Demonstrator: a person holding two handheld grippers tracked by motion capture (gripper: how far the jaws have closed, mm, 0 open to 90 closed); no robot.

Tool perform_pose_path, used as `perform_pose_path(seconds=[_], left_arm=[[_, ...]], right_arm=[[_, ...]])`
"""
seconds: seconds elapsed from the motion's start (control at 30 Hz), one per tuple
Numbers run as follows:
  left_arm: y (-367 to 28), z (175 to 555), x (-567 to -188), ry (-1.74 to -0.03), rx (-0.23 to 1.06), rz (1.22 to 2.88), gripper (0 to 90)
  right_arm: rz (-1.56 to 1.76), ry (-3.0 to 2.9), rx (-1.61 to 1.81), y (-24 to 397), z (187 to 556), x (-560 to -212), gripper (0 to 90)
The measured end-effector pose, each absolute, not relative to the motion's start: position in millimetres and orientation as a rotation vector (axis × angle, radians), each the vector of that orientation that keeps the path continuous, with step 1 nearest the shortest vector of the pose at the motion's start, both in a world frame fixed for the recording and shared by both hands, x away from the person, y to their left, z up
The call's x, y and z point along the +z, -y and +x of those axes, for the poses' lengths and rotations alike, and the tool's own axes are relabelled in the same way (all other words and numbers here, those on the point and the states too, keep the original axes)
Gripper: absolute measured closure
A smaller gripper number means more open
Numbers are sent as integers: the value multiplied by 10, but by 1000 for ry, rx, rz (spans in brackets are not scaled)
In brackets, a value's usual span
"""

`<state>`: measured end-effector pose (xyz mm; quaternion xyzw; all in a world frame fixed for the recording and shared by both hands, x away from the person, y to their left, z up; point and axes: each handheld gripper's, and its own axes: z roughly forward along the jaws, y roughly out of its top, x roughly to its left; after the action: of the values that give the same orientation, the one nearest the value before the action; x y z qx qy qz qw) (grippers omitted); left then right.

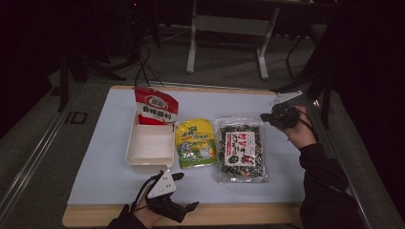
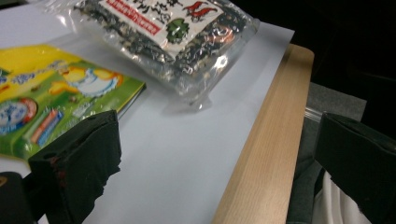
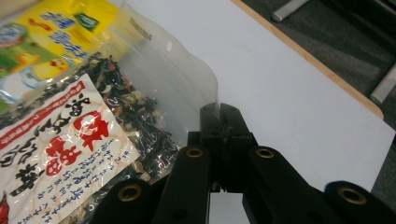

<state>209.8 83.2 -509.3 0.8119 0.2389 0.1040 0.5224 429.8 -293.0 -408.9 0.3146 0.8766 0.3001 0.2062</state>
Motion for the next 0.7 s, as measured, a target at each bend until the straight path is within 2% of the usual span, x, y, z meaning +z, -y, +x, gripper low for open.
perform_pose_path(seconds=[0.4,0.7], left_arm=[[-802,2373,-4869,-586,243,1918,23],[-729,2567,-4871,-601,216,1905,22]], right_arm=[[749,-2430,898,2833,3945,-3833,900],[625,-2421,1026,2730,3628,-3597,900]])
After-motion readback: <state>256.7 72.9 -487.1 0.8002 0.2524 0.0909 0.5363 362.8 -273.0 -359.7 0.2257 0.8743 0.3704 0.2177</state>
